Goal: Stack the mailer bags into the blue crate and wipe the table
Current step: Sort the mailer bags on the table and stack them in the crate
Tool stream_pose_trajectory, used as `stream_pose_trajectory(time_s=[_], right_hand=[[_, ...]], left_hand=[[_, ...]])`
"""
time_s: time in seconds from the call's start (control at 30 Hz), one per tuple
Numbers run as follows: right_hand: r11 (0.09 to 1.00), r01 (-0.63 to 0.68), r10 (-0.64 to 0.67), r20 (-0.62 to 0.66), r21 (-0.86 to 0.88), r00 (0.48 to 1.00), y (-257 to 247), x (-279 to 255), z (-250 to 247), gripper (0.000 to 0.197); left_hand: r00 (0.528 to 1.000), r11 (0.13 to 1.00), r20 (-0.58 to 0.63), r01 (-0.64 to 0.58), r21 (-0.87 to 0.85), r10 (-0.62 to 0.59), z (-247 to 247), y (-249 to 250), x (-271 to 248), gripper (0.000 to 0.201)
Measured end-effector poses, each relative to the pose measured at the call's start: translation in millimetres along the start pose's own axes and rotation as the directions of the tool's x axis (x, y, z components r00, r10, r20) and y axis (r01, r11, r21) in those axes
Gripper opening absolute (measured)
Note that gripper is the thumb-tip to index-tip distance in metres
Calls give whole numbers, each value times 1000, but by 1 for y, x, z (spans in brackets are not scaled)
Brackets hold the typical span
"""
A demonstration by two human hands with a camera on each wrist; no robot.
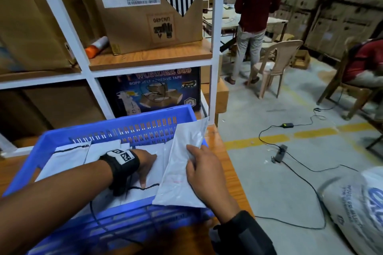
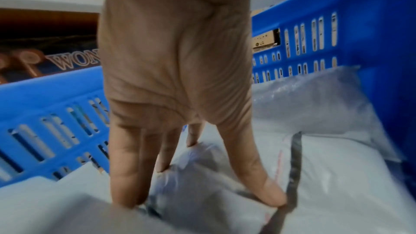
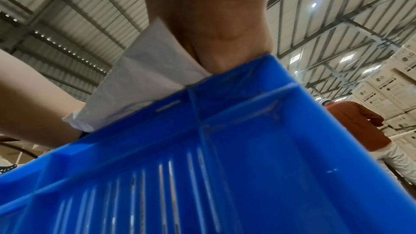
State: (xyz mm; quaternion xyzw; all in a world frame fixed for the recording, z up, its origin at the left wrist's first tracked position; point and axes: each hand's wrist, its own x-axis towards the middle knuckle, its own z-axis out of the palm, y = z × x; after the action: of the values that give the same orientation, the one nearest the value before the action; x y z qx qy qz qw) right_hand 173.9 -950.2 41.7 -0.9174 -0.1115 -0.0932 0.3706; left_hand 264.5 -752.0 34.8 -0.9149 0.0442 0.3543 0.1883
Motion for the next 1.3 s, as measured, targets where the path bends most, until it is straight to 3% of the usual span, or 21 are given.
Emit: stream_pose_trajectory(time_s=[0.07,0.17,0.27,0.4,0.5,0.6,0.73,0.83,0.9,1.0,1.1,1.13,1.17,1.23,1.3], right_hand=[[1000,-2,2,5,-6,1000,0,0,0,45],[1000,3,-3,-5,-7,1000,0,0,0,44],[1000,2,-3,-34,-23,999,-2,-1,1,43],[998,-11,9,-33,-57,999,-4,-1,0,42],[996,-26,28,27,-83,999,-7,2,-6,42],[990,-67,85,144,-125,986,-19,13,-20,43],[972,5,57,255,-236,965,-53,53,-29,37],[930,122,30,401,-346,915,-74,97,-20,32],[900,165,54,477,-404,877,-77,123,-4,33],[794,208,221,590,-572,777,-68,144,27,31],[755,153,407,638,-638,654,-49,153,44,19],[728,199,422,658,-656,624,-45,156,45,16],[707,232,428,666,-668,611,-44,158,44,17],[704,176,429,610,-688,666,-47,165,46,21],[636,250,414,597,-730,687,-59,172,46,26]], left_hand=[[1000,999,-3,18,-42,-18,2,0,-2,106],[996,995,-71,-52,-85,46,2,-3,-15,74],[967,992,-231,-122,-46,108,-3,-17,-43,75],[927,972,-355,-183,-150,119,12,-42,-97,66],[920,941,-389,-168,-294,43,49,-61,-131,68],[900,915,-422,-79,-395,-105,91,-77,-143,72],[858,849,-431,10,-528,-278,137,-95,-134,74],[850,747,-426,-59,-662,-310,158,-105,-124,74],[850,735,-431,-79,-673,-303,163,-109,-119,75],[886,720,-373,-67,-691,-276,165,-112,-115,76],[912,713,-327,-58,-699,-246,165,-112,-112,77],[915,711,-320,-56,-701,-244,165,-113,-112,77],[918,711,-314,-52,-701,-241,165,-113,-112,77],[923,718,-304,-47,-695,-234,165,-112,-111,76],[928,724,-297,-45,-688,-225,163,-111,-113,75]])
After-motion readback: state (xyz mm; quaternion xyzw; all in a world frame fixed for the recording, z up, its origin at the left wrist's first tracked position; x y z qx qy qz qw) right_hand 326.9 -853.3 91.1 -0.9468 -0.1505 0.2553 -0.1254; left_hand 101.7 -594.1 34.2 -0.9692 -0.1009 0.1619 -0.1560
